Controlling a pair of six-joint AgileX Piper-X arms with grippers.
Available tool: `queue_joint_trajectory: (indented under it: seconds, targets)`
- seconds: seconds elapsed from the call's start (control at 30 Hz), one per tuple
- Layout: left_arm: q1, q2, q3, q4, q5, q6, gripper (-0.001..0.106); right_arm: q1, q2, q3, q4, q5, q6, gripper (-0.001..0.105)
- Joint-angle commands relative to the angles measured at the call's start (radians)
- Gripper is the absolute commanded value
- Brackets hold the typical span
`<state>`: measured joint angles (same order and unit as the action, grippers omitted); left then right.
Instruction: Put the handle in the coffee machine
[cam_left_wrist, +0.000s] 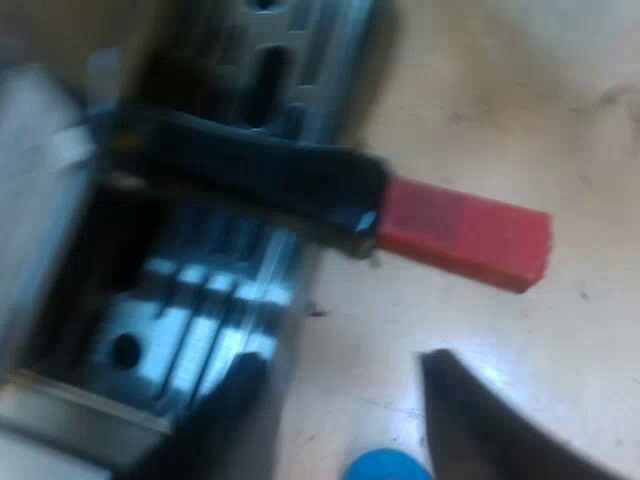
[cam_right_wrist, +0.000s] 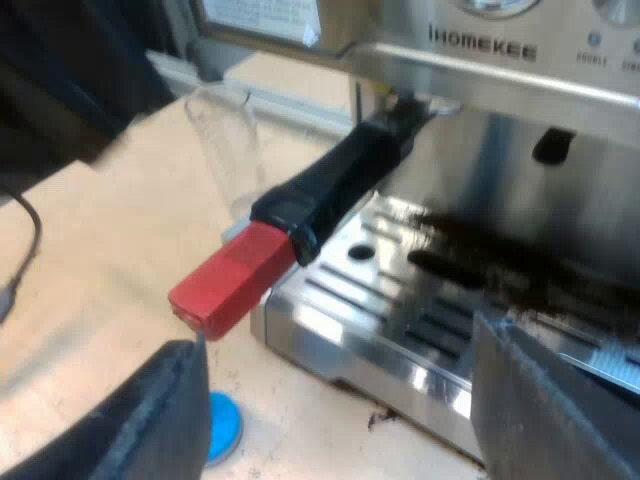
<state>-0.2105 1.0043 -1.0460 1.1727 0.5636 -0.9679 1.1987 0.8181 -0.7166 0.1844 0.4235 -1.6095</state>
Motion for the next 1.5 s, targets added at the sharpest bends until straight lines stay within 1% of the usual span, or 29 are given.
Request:
queue_joint_trajectory:
  seconds: [0.03,0.07,0.13,0.17,0.2,0.23,0.27,0.3,0.33,0.37,0.43,0.47,0.53,0.57,0.63,0.7,0.73,0.77,0.8,0.93,0.97,1.03,1.1,1.2,1.33,1.37,1.43,1.47,1.5]
  targets:
    - [0.045,-0.065,-0.007,0.000,-0.021,-0.053,0.050,-0.065,-0.005,-0.070,0.106,-0.092,0.016,0.059]
    - [0.052,-0.077,-0.007,-0.002,-0.024,-0.058,0.050,-0.079,-0.005,-0.084,0.126,-0.103,0.016,0.059]
    - [0.088,-0.123,-0.010,-0.004,-0.035,-0.088,0.050,-0.130,-0.005,-0.142,0.194,-0.182,0.016,0.059]
    - [0.098,-0.132,-0.011,-0.004,-0.036,-0.095,0.050,-0.139,-0.005,-0.153,0.208,-0.209,0.016,0.059]
    - [0.115,-0.148,-0.021,-0.004,-0.044,-0.128,0.050,-0.164,-0.005,-0.184,0.228,-0.266,0.016,0.059]
    - [0.130,-0.161,-0.037,-0.006,-0.072,-0.172,0.050,-0.187,-0.005,-0.217,0.251,-0.301,0.014,0.059]
    - [0.135,-0.164,-0.048,-0.007,-0.083,-0.197,0.050,-0.198,-0.005,-0.235,0.262,-0.325,0.013,0.059]
    - [0.148,-0.172,-0.075,-0.016,-0.108,-0.254,0.051,-0.221,-0.005,-0.271,0.298,-0.344,0.011,0.059]
    - [0.160,-0.177,-0.101,-0.026,-0.131,-0.297,0.053,-0.243,-0.005,-0.302,0.336,-0.353,0.006,0.059]
    - [0.166,-0.179,-0.119,-0.034,-0.137,-0.314,0.055,-0.257,-0.005,-0.321,0.360,-0.354,0.001,0.059]
    - [0.188,-0.179,-0.195,-0.060,-0.144,-0.339,0.063,-0.317,-0.005,-0.390,0.444,-0.354,-0.058,0.059]
    - [0.193,-0.179,-0.208,-0.065,-0.144,-0.345,0.064,-0.328,-0.005,-0.401,0.464,-0.347,-0.065,0.059]
    - [0.210,-0.179,-0.277,-0.096,-0.144,-0.398,0.071,-0.410,-0.005,-0.462,0.534,-0.349,-0.102,0.059]
    - [0.211,-0.179,-0.287,-0.102,-0.144,-0.414,0.072,-0.434,-0.005,-0.477,0.547,-0.354,-0.107,0.059]
    - [0.214,-0.179,-0.332,-0.106,-0.153,-0.472,0.074,-0.538,-0.005,-0.519,0.616,-0.354,-0.108,0.059]
    - [0.214,-0.184,-0.346,-0.103,-0.163,-0.501,0.074,-0.628,-0.005,-0.534,0.673,-0.358,-0.108,0.059]
    - [0.214,-0.190,-0.347,-0.099,-0.166,-0.511,0.074,-0.701,-0.005,-0.536,0.712,-0.363,-0.108,0.059]
    - [0.214,-0.197,-0.347,-0.095,-0.169,-0.516,0.074,-0.740,-0.005,-0.535,0.725,-0.370,-0.108,0.059]
    - [0.214,-0.206,-0.347,-0.084,-0.176,-0.516,0.074,-0.818,-0.005,-0.535,0.767,-0.398,-0.108,0.059]
    - [0.214,-0.257,-0.335,-0.062,-0.233,-0.516,0.074,-1.074,-0.005,-0.512,0.856,-0.483,-0.131,0.059]
    - [0.214,-0.263,-0.331,-0.062,-0.237,-0.516,0.074,-1.109,-0.010,-0.508,0.866,-0.484,-0.133,0.059]
    - [0.214,-0.300,-0.312,-0.062,-0.255,-0.516,0.074,-1.232,-0.030,-0.485,0.875,-0.493,-0.148,0.059]
    - [0.214,-0.334,-0.284,-0.068,-0.266,-0.516,0.074,-1.292,-0.057,-0.454,0.860,-0.492,-0.144,0.059]
    - [0.214,-0.409,-0.220,-0.088,-0.308,-0.536,0.074,-1.327,-0.123,-0.392,0.843,-0.489,-0.158,0.059]
    - [0.214,-0.521,-0.110,-0.102,-0.367,-0.538,0.074,-1.327,-0.247,-0.312,0.846,-0.489,-0.210,0.059]
    - [0.214,-0.547,-0.092,-0.102,-0.375,-0.538,0.074,-1.327,-0.262,-0.301,0.846,-0.489,-0.212,0.059]
    - [0.214,-0.622,-0.026,-0.102,-0.402,-0.538,0.074,-1.327,-0.359,-0.264,0.846,-0.489,-0.212,0.059]
    - [0.214,-0.636,-0.015,-0.102,-0.409,-0.541,0.074,-1.327,-0.384,-0.255,0.846,-0.489,-0.212,0.059]
    - [0.214,-0.677,0.017,-0.102,-0.427,-0.547,0.074,-1.327,-0.437,-0.240,0.846,-0.489,-0.212,0.059]
